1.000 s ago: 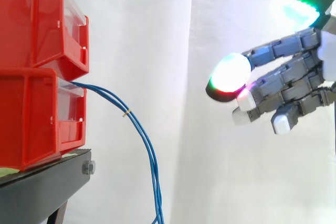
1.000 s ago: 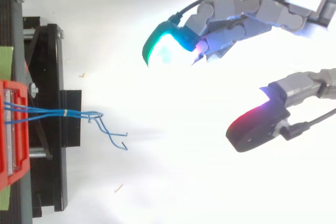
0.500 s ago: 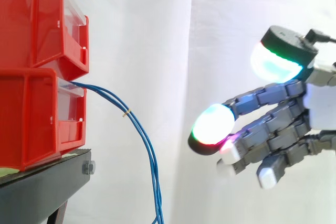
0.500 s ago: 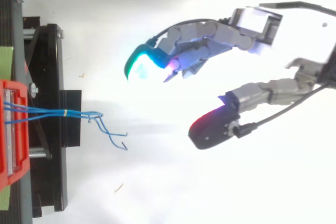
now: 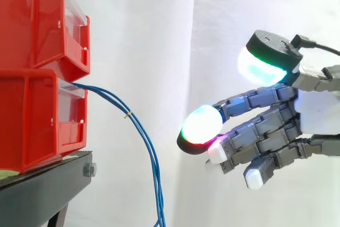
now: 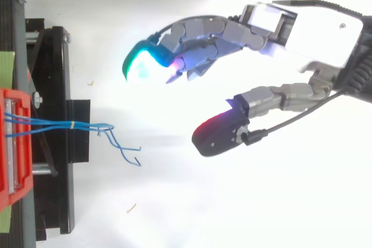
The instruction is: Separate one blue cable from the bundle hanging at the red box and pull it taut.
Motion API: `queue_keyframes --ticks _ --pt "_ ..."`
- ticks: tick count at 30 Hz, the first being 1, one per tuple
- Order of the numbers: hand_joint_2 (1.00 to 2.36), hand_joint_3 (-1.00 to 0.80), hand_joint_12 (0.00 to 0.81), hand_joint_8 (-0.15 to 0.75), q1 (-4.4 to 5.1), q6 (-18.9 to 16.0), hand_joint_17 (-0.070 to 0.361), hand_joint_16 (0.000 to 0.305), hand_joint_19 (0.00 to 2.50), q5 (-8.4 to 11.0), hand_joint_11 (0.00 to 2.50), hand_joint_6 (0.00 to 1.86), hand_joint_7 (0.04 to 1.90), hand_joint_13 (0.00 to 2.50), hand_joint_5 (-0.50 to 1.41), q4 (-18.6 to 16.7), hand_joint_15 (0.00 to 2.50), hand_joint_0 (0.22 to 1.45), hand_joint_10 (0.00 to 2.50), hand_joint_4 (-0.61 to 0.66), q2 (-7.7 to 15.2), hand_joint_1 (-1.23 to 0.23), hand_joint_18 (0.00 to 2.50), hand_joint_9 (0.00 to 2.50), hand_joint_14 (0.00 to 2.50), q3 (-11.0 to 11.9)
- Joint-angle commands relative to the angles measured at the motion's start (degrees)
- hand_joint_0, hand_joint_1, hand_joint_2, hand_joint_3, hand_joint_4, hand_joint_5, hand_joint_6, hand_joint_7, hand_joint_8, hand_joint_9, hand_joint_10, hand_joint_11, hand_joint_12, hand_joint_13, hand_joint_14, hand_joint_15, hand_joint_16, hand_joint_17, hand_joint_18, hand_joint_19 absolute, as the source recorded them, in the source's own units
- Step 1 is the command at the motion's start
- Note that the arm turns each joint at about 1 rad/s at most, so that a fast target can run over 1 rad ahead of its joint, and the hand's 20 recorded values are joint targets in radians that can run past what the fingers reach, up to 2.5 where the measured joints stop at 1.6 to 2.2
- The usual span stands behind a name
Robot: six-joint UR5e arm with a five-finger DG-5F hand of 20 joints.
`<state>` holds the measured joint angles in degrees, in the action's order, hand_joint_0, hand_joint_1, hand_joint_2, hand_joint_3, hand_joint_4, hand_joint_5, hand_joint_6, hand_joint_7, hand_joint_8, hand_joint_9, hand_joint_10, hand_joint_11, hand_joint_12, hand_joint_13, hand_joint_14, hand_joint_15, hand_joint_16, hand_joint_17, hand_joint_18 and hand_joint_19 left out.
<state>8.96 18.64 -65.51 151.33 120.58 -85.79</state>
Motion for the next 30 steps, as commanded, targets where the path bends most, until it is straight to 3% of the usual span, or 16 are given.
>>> queue_keyframes --ticks 1,12,27,30 --pt "1.00 -0.50 0.371 0.329 0.00 1.0 0.104 0.046 0.51 2.05 0.33 0.50 0.85 0.56 -0.21 -0.2 0.33 0.51 0.01 0.29 0.0 -0.59 0.69 0.60 0.01 0.0" --pt "1.00 -0.50 0.370 0.329 0.53 1.9 0.104 0.046 0.51 1.96 0.33 0.50 0.86 0.56 -0.21 -1.3 0.34 0.51 0.01 0.29 0.0 -0.59 0.69 0.60 0.01 0.0" --pt "1.00 -0.50 0.372 0.331 2.02 4.6 0.104 0.046 0.51 2.40 0.35 0.50 0.86 0.56 -0.21 -4.2 0.34 0.51 0.01 0.29 0.1 -0.59 0.69 0.61 0.01 0.0" --pt "1.00 -0.50 0.372 0.331 1.85 3.6 0.104 0.046 0.51 2.14 0.36 0.50 0.86 0.56 -0.21 -4.0 0.34 0.51 0.01 0.29 1.9 -0.59 0.69 0.61 0.01 0.5"
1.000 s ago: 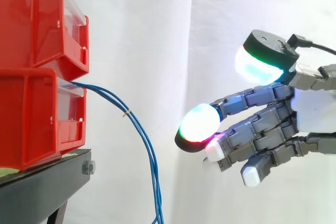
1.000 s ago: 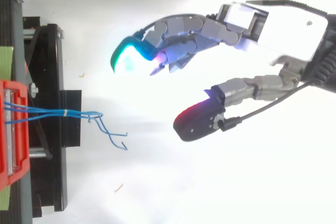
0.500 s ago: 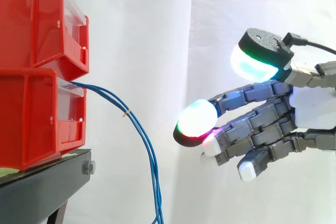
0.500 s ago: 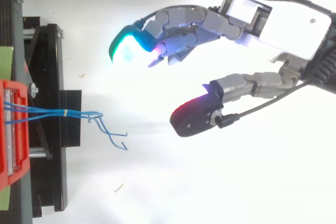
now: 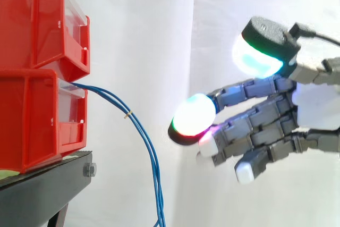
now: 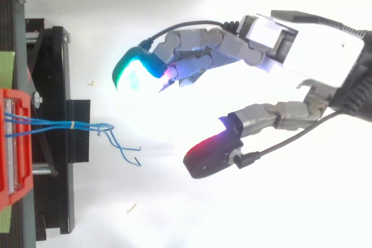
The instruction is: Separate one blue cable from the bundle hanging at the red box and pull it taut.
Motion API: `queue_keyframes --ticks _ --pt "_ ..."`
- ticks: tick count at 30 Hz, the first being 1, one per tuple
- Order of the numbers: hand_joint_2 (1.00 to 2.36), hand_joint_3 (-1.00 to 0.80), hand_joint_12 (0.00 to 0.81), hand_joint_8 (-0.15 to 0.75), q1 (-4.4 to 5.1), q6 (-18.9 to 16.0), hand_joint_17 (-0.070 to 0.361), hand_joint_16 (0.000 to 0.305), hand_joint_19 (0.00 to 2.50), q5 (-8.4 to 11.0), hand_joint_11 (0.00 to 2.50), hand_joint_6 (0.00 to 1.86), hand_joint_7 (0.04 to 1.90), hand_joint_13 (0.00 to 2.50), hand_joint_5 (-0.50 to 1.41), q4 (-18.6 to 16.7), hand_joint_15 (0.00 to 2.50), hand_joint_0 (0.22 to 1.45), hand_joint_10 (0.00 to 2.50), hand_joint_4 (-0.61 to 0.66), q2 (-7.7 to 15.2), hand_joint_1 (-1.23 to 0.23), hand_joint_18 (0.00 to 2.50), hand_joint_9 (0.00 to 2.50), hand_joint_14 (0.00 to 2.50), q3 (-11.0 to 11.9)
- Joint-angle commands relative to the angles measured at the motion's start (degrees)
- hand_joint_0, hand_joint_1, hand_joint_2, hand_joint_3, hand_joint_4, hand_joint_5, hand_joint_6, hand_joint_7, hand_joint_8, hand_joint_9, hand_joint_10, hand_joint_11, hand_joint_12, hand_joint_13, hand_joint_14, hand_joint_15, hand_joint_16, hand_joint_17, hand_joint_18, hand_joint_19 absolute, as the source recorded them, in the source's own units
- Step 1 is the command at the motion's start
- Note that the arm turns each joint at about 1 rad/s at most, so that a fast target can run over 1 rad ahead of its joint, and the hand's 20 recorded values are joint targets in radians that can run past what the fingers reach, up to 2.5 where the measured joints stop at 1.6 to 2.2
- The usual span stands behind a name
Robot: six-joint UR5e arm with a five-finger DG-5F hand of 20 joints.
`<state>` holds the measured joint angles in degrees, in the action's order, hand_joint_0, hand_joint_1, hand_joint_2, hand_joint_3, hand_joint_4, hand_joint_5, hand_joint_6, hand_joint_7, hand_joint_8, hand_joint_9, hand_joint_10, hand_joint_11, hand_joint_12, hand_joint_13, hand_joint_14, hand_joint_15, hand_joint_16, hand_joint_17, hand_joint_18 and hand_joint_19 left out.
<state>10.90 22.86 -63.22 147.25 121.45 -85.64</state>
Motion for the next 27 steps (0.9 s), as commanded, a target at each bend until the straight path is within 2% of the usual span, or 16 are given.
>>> queue_keyframes --ticks 1,2,4,6,7,8,11,15,18,22,25,27 --pt "1.00 -0.50 0.371 0.331 -0.09 -1.9 0.104 0.046 0.52 -0.41 0.36 0.50 0.86 0.56 -0.21 -0.2 0.35 0.51 0.01 0.29 2.2 -0.59 0.69 0.61 0.01 0.6" --pt "1.00 -0.50 0.370 0.331 -0.09 -1.9 0.104 0.046 0.52 -0.41 0.35 0.50 0.86 0.56 -0.21 -0.2 0.35 0.51 0.01 0.29 2.2 -0.59 0.69 0.61 0.01 0.6" --pt "1.00 -0.50 0.370 0.331 -0.18 -3.9 0.104 0.046 0.51 -0.77 0.35 0.50 0.86 0.57 -0.21 0.2 0.35 0.51 0.01 0.29 2.9 -0.59 0.69 0.62 0.01 2.1" --pt "1.00 -0.50 0.370 0.332 -0.09 -3.9 0.104 0.046 0.52 -0.77 0.36 0.50 0.87 0.57 -0.21 0.1 0.35 0.51 0.01 0.29 3.5 -0.59 0.69 0.62 0.01 2.8" --pt "1.00 -0.50 0.371 0.330 -0.18 -3.9 0.104 0.046 0.52 -0.85 0.36 0.50 0.86 0.57 -0.21 0.7 0.35 0.51 0.01 0.29 3.9 -0.59 0.69 0.62 0.01 4.2" --pt "1.00 -0.50 0.371 0.330 -0.18 -3.8 0.104 0.046 0.52 -0.94 0.36 0.50 0.87 0.57 -0.21 1.1 0.35 0.51 0.01 0.29 4.0 -0.59 0.69 0.62 0.01 4.4" --pt "1.00 -0.50 0.370 0.331 -0.18 -3.5 0.104 0.046 0.52 -0.94 0.36 0.50 0.87 0.57 -0.21 1.0 0.36 0.51 0.01 0.29 4.1 -0.58 0.70 0.62 0.01 4.4" --pt "1.00 -0.50 0.370 0.332 -0.09 -3.3 0.105 0.046 0.52 -1.03 0.37 0.50 0.87 0.58 -0.21 0.5 0.36 0.51 0.01 0.30 5.7 -0.58 0.70 0.63 0.01 5.0" --pt "1.00 -0.50 0.372 0.332 0.08 -5.1 0.104 0.046 0.53 -1.82 0.38 0.50 0.87 0.58 -0.21 0.0 0.36 0.51 0.01 0.30 7.4 -0.58 0.70 0.63 0.01 5.7" --pt "1.00 -0.50 0.371 0.333 0.26 -5.9 0.104 0.046 0.53 -2.17 0.38 0.50 0.87 0.58 -0.21 0.2 0.37 0.51 0.01 0.30 7.4 -0.58 0.70 0.63 0.01 5.7" --pt "1.00 -0.50 0.371 0.332 -0.09 -5.7 0.104 0.046 0.54 -4.02 0.39 0.50 0.87 0.59 -0.21 0.0 0.38 0.51 0.01 0.30 7.4 -0.58 0.70 0.63 0.01 5.7" --pt "1.00 -0.50 0.372 0.333 0.00 -5.8 0.105 0.047 0.54 -3.84 0.39 0.50 0.87 0.59 -0.20 -0.4 0.38 0.51 0.01 0.30 7.5 -0.58 0.70 0.63 0.01 5.7"
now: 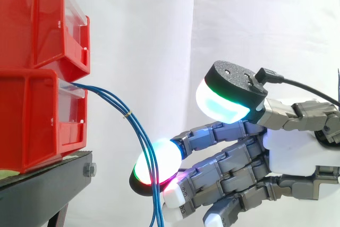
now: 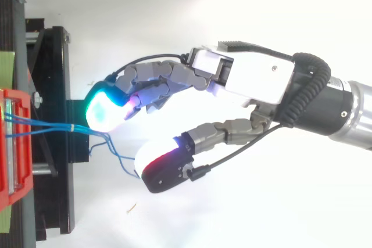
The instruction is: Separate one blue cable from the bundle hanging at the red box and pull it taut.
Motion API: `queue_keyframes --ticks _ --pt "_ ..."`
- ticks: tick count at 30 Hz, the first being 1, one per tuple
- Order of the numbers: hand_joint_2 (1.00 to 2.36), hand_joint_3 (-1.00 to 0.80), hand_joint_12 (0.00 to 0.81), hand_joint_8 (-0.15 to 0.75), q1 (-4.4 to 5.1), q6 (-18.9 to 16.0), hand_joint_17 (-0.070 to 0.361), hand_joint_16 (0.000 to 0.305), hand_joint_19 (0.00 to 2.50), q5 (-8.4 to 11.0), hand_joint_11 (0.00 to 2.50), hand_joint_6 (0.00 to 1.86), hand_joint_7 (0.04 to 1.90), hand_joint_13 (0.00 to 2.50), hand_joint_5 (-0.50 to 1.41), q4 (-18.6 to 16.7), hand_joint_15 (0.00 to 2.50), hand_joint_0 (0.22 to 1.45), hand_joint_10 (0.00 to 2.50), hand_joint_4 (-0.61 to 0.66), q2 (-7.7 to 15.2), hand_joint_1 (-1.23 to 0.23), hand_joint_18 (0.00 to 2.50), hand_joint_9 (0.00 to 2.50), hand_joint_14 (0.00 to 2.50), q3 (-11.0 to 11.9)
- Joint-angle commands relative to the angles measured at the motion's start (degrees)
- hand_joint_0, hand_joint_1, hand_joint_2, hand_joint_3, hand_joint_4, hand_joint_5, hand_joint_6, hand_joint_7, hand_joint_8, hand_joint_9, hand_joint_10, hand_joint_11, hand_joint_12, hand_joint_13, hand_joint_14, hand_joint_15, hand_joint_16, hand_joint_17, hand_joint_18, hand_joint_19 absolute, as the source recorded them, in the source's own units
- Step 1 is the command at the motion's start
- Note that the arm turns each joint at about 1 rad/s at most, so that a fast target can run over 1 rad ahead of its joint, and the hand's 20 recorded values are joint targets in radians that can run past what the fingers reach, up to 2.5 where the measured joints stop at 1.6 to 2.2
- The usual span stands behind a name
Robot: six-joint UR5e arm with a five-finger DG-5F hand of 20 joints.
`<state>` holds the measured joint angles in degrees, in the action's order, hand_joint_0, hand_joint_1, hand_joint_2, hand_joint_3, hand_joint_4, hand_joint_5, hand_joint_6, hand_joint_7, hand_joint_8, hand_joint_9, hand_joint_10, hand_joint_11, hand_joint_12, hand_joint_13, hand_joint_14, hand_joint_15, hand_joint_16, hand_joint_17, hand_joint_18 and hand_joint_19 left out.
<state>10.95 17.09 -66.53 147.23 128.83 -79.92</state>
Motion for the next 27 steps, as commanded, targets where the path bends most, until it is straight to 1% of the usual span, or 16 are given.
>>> queue_keyframes --ticks 1,4,5,10,15,17,26,27 --pt "1.00 -0.50 0.373 0.336 -0.14 0.0 0.105 0.047 0.54 -0.45 0.39 0.50 0.87 0.60 -0.20 -0.5 0.38 0.51 0.01 0.30 0.0 -0.58 0.70 0.64 0.01 0.0" --pt "1.00 -0.50 0.375 0.338 -0.14 -0.1 0.105 0.047 0.55 -0.53 0.42 0.50 0.88 0.61 -0.20 -0.7 0.39 0.51 0.01 0.30 0.0 -0.58 0.71 0.65 0.01 0.0" --pt "1.00 -0.50 0.376 0.339 -0.22 -0.1 0.105 0.047 0.55 -0.89 0.42 0.50 0.88 0.62 -0.20 -0.8 0.40 0.51 0.01 0.30 0.0 -0.58 0.71 0.65 0.01 0.3" --pt "1.00 -0.50 0.375 0.340 -0.31 -0.1 0.104 0.046 0.55 -0.36 0.45 0.50 0.88 0.63 -0.20 -1.6 0.41 0.51 0.01 0.30 0.0 -0.58 0.72 0.67 0.01 0.4" --pt "1.00 -0.50 0.376 0.344 -0.57 -0.1 0.104 0.046 0.56 -0.97 0.45 0.50 0.88 0.64 -0.20 -1.9 0.43 0.51 0.01 0.31 0.1 -0.58 0.72 0.68 0.01 0.4" --pt "1.00 -0.50 0.374 0.345 -0.75 -0.1 0.104 0.046 0.56 -1.33 0.47 0.50 0.89 0.64 -0.20 -2.7 0.42 0.52 0.01 0.31 0.1 -0.58 0.72 0.68 0.01 0.3" --pt "1.00 -0.50 0.376 0.345 -0.84 -0.1 0.104 0.046 0.56 -1.33 0.47 0.50 0.89 0.65 -0.20 -3.0 0.44 0.52 0.01 0.31 0.1 -0.59 0.73 0.70 0.01 0.4" --pt "1.00 -0.50 0.376 0.346 -0.93 -0.2 0.104 0.046 0.57 -1.33 0.47 0.50 0.89 0.65 -0.20 -3.2 0.43 0.52 0.01 0.31 1.4 -0.59 0.73 0.70 0.01 0.6"
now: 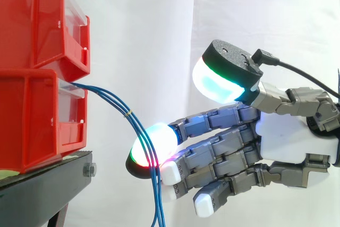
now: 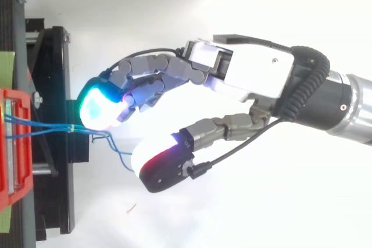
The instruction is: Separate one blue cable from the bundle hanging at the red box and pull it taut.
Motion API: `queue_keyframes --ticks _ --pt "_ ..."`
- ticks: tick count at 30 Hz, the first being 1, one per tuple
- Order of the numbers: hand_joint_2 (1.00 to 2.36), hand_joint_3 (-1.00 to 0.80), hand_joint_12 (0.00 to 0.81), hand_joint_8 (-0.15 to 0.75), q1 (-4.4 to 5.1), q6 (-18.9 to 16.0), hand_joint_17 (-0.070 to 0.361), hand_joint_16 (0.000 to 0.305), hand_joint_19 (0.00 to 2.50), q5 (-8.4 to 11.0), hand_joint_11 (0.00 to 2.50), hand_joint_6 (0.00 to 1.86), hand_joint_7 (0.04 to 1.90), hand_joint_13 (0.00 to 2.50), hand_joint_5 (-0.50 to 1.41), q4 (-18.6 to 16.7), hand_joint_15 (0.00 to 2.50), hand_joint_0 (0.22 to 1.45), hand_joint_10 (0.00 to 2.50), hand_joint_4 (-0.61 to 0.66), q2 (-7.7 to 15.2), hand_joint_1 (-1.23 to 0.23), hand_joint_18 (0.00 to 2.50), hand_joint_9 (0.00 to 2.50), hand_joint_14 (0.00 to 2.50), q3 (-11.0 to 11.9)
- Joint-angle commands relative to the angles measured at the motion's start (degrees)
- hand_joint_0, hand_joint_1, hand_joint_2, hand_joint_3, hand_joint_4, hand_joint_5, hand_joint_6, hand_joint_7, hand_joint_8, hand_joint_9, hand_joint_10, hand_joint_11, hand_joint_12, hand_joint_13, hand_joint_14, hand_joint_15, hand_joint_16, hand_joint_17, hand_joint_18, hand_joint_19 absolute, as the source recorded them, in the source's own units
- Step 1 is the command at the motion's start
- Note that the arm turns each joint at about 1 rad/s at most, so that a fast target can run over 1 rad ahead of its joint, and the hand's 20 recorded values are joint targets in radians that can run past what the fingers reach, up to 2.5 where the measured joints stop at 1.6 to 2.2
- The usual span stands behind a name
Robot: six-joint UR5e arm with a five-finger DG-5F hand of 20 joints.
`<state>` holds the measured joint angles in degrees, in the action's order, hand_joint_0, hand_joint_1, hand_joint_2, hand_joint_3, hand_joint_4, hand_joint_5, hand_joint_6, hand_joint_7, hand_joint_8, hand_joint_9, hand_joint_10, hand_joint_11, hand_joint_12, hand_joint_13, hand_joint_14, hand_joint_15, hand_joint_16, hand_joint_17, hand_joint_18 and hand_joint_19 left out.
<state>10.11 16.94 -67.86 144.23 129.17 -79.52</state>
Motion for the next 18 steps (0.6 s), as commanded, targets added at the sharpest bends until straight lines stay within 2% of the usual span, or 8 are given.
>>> queue_keyframes --ticks 1,4,5,6,7,8,12,18 --pt "1.00 -0.50 0.376 0.346 -0.18 -0.3 0.104 0.046 0.57 0.01 0.47 0.50 0.89 0.65 -0.20 -0.2 0.44 0.52 0.02 0.31 1.7 -0.59 0.73 0.70 0.02 0.6" --pt "1.00 -0.50 0.375 0.346 -0.62 -3.4 0.104 0.046 0.57 -1.57 0.48 0.50 0.89 0.65 -0.20 -0.2 0.44 0.52 0.01 0.31 4.2 -0.59 0.73 0.70 0.02 2.5" --pt "1.00 -0.50 0.376 0.347 -0.71 -5.1 0.104 0.046 0.57 -2.54 0.48 0.50 0.89 0.65 -0.20 0.3 0.43 0.52 0.02 0.31 4.4 -0.59 0.73 0.70 0.02 4.2" --pt "1.00 -0.50 0.375 0.346 -0.80 -6.7 0.104 0.046 0.57 -4.03 0.49 0.50 0.89 0.65 -0.20 1.8 0.44 0.52 0.01 0.31 4.4 -0.59 0.73 0.70 0.02 4.6" --pt "1.00 -0.50 0.376 0.345 -0.80 -6.7 0.104 0.046 0.58 -4.03 0.47 0.50 0.89 0.65 -0.20 1.8 0.44 0.52 0.02 0.31 4.4 -0.59 0.73 0.70 0.01 4.6" --pt "1.00 -0.50 0.375 0.346 -0.80 -8.1 0.103 0.046 0.58 -5.61 0.49 0.50 0.89 0.65 -0.20 4.9 0.44 0.52 0.01 0.31 4.3 -0.59 0.74 0.70 0.01 5.4" --pt "1.00 -0.50 0.375 0.346 -1.06 -8.7 0.103 0.046 0.58 -6.93 0.48 0.50 0.90 0.66 -0.19 10.0 0.45 0.52 0.01 0.31 4.3 -0.59 0.74 0.71 0.02 6.7" --pt "1.00 -0.50 0.375 0.346 -1.15 -8.4 0.103 0.046 0.59 -6.93 0.50 0.50 0.90 0.67 -0.19 9.4 0.46 0.52 0.01 0.31 4.3 -0.59 0.74 0.72 0.02 6.7"
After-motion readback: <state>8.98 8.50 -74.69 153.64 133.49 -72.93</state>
